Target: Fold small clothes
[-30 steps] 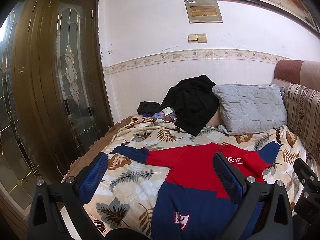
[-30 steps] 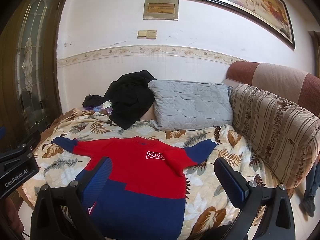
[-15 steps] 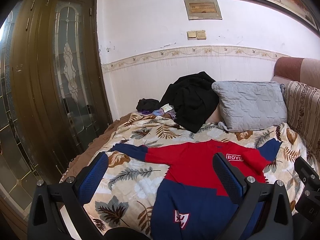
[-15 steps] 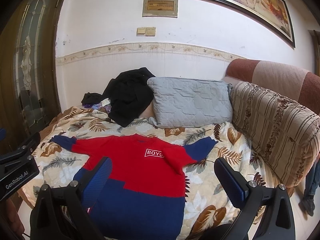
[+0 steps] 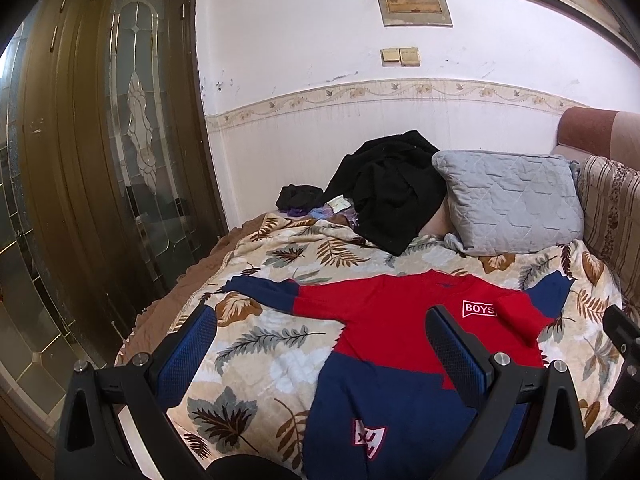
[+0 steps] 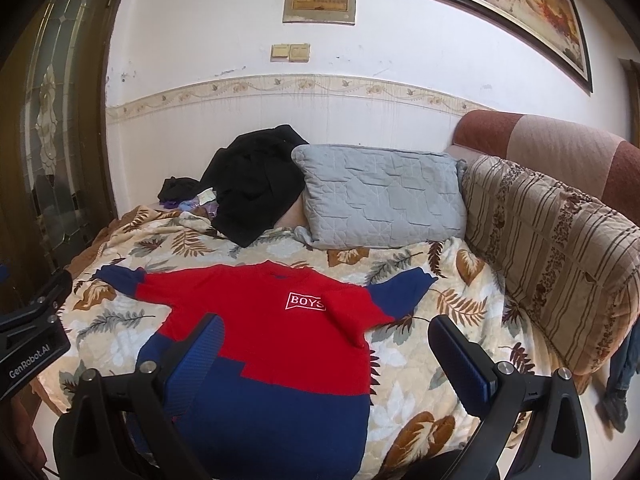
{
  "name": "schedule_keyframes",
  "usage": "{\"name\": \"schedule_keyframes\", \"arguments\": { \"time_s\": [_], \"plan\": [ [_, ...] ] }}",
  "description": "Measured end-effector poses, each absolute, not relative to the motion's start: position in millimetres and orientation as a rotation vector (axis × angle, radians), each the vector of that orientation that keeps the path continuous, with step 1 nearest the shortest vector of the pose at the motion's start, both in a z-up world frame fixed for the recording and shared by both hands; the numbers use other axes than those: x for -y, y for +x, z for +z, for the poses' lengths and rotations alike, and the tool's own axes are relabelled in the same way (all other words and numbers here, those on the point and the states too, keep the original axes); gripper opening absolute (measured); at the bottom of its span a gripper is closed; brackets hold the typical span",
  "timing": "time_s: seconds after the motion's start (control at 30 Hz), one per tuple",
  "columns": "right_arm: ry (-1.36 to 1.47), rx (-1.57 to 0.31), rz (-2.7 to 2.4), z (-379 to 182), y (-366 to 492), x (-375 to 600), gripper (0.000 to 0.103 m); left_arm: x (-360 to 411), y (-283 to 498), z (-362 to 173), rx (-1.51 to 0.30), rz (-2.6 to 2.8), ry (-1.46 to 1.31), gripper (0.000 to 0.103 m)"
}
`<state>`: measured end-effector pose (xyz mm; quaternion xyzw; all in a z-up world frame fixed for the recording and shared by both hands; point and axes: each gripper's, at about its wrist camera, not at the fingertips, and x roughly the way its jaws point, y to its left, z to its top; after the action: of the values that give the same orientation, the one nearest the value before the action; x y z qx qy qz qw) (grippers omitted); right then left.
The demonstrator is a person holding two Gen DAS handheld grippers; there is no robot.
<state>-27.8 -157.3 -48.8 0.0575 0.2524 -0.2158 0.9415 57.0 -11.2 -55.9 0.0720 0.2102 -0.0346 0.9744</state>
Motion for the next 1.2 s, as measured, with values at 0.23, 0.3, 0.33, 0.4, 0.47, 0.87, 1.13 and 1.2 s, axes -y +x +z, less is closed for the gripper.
{"name": "schedule_keyframes", "arguments": {
  "time_s": [0.23,0.3,0.33,0.4,0.47,0.87,1.13,1.2],
  "plan": [
    [0.113,-0.530,-0.439,-53,-14,159,0.103,12,70,-65,-0.453,-0.062,0.149,0.103],
    [0.110,-0.535,-0.434,-55,-10,158,0.103,12,71,-67,-0.459,-0.061,0.148,0.103],
    [0.109,-0.536,-0.432,-56,-10,159,0.103,13,72,-67,-0.461,-0.059,0.148,0.103],
    [0.109,-0.540,-0.427,-57,-7,159,0.103,13,73,-69,-0.462,-0.055,0.151,0.103],
    [0.109,-0.544,-0.424,-59,-4,158,0.103,13,75,-70,-0.464,-0.051,0.150,0.103],
    [0.199,-0.533,-0.278,-89,23,222,0.103,23,131,-122,-0.681,-0.138,0.144,0.103],
    [0.608,-0.591,-0.225,-187,66,396,0.100,46,196,-237,-0.934,-0.151,0.186,0.103],
    [0.736,-0.616,-0.253,-214,81,435,0.093,52,204,-259,-0.976,-0.145,0.210,0.103]
  ]
}}
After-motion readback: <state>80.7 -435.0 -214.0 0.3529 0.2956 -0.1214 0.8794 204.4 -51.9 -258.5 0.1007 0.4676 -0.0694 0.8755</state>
